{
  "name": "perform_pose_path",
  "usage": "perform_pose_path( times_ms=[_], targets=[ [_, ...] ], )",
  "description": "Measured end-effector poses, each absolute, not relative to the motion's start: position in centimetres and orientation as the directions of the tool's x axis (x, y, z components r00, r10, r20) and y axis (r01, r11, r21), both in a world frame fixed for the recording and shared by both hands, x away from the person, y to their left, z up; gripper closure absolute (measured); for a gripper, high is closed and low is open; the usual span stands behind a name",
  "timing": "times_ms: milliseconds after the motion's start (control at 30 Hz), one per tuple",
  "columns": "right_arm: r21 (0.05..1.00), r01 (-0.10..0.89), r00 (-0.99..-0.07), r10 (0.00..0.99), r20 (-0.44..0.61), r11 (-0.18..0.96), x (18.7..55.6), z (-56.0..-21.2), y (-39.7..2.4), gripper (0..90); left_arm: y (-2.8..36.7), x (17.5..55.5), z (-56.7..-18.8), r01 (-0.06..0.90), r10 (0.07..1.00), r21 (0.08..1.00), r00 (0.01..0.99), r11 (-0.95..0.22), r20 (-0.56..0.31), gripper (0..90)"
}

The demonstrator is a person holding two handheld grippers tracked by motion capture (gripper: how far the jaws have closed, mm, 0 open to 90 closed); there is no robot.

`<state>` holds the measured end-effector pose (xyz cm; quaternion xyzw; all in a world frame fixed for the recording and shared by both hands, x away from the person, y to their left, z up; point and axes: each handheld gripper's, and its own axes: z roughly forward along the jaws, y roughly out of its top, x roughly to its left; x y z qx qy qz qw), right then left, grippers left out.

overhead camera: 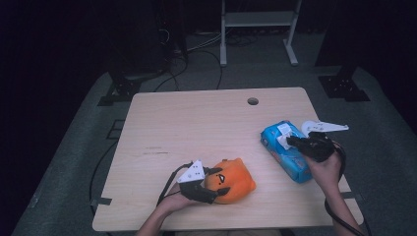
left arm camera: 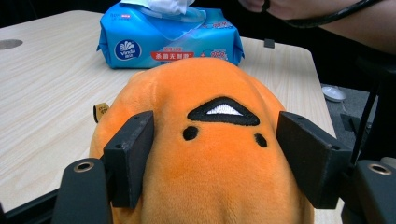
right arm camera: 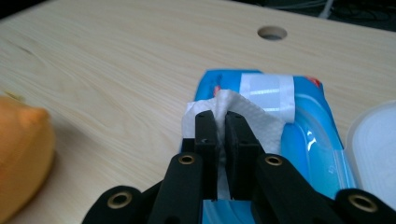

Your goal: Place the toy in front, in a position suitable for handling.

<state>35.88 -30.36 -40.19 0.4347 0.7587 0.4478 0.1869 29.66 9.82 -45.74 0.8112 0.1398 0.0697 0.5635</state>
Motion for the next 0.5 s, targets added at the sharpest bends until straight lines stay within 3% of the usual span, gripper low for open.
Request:
perform_pose_path(
  times_ms=[300,500],
  targets=[
    [0.868,0.438,-0.600,0.795,0.089,0.233,34.2,-37.7,-29.8,84.4,9.8,29.6,-45.7,0.145,0.303,0.934,0.952,-0.327,-0.042,28.4],
    [0.879,0.385,-0.681,0.729,0.066,0.281,32.0,-35.5,-27.6,84.5,9.8,29.6,-45.7,0.142,0.303,0.933,0.952,-0.330,-0.038,27.6]
  ],
)
